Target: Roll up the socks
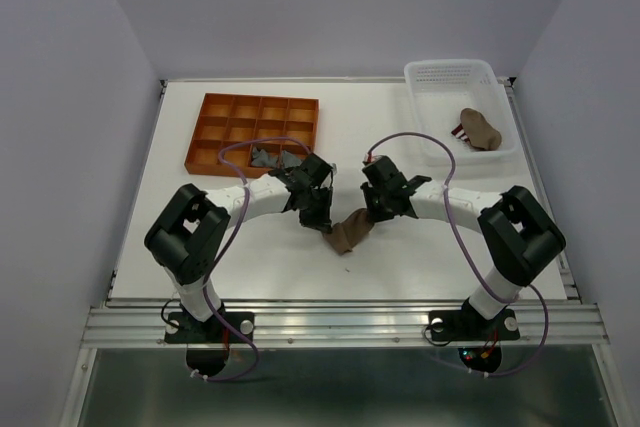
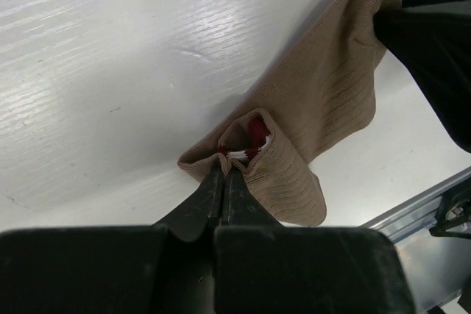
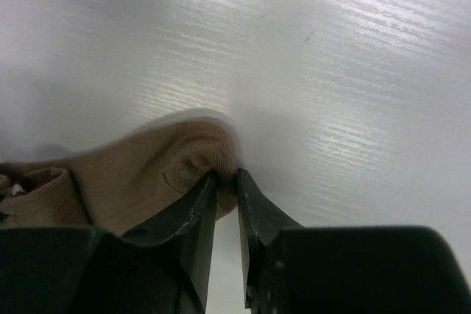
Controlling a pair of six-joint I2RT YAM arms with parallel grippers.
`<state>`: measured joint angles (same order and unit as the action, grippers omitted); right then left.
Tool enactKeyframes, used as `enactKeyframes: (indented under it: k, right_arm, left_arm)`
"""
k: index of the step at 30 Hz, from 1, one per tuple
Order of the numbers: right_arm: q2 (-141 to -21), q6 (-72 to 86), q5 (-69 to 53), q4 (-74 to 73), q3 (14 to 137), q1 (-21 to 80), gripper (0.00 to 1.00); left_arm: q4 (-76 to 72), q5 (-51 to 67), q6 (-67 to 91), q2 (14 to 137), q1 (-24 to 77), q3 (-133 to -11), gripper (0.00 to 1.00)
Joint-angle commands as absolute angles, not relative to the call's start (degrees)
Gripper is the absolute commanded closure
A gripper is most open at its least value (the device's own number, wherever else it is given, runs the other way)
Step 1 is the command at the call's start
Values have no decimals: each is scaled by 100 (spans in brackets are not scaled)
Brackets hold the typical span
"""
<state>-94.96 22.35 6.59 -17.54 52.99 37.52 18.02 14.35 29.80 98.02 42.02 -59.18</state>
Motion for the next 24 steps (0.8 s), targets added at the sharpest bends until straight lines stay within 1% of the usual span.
enactKeyframes:
  k: [1, 2, 4, 5, 6, 7, 8, 9, 10, 12, 13, 14, 15, 18, 22, 24]
  right_arm:
    - [-9159, 1777, 441, -1714, 5388, 3691, 76]
    - [-9054, 1610, 335, -1662, 5344, 3691, 75]
    - [-8772, 1433, 54, -1626, 5344, 3691, 68]
    - [-8684, 1346, 53, -1626, 5344, 3691, 67]
    - [-8553, 1301, -191, -1626, 5344, 3691, 66]
    - [-8500, 1283, -202, -1643, 5344, 3691, 66]
    - [-8429, 1266, -237, -1626, 5335, 3691, 64]
    - [-8307, 1213, -307, -1635, 5326, 3691, 62]
    - [-8245, 1195, -369, -1643, 5335, 3691, 62]
    - [-8113, 1090, -535, -1652, 5335, 3814, 62]
    - [-8043, 1072, -484, -1670, 5352, 4049, 60]
    - [-8033, 1020, -405, -1766, 5379, 4182, 60]
    - [-8025, 1002, -178, -1801, 5405, 4445, 59]
    - [-8007, 1150, 166, -1854, 5458, 4763, 59]
    - [-8270, 1336, 324, -1846, 5581, 5272, 59]
    - [-8490, 1362, 501, -1872, 5765, 5633, 57]
  left_arm:
    - [2004, 1187, 3190, 9668, 4228, -6143, 100]
    - [2013, 1204, 3251, 9677, 4228, -6178, 100]
    - [2013, 1195, 3296, 9651, 4228, -6196, 100]
    - [2021, 1178, 3348, 9598, 4236, -6214, 96]
    - [2048, 1134, 3366, 9563, 4236, -6214, 80]
    - [2057, 1099, 3392, 9510, 4236, -6214, 71]
    - [2083, 1038, 3427, 9423, 4228, -6205, 66]
    - [2100, 1002, 3445, 9370, 4228, -6205, 58]
    - [2109, 976, 3463, 9317, 4236, -6196, 54]
    - [2162, 888, 3489, 9185, 4219, -6179, 51]
    - [2188, 853, 3507, 9141, 4210, -6170, 42]
    - [2232, 783, 3516, 9080, 4184, -6170, 38]
    - [2232, 756, 3533, 9044, 4131, -6153, 36]
    - [2268, 712, 3630, 8825, 3947, -5968, 36]
    - [2215, 607, 3683, 8377, 3368, -5573, 36]
    - [2197, 642, 3683, 8113, 2876, -5309, 36]
